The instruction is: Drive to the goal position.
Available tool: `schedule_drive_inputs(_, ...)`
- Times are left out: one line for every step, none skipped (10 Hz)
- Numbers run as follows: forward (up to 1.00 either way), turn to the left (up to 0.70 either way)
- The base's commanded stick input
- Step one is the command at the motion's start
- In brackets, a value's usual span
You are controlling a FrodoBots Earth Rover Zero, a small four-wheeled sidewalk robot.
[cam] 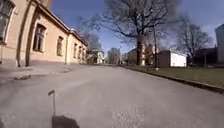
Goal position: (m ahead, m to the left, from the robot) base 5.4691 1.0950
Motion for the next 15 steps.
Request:
schedule_drive_inputs(0.85,0.00)
schedule_drive_inputs(0.85,0.00)
schedule_drive_inputs(0.85,0.00)
schedule_drive_inputs(0.85,0.00)
schedule_drive_inputs(0.85,0.00)
schedule_drive_inputs(0.85,0.00)
schedule_drive_inputs(0.85,0.00)
schedule_drive_inputs(0.85,0.00)
schedule_drive_inputs(0.85,0.00)
schedule_drive_inputs(0.85,0.00)
schedule_drive_inputs(0.85,0.00)
schedule_drive_inputs(0.85,0.00)
schedule_drive_inputs(0.85,0.00)
schedule_drive_inputs(0.85,0.00)
schedule_drive_inputs(0.85,0.00)
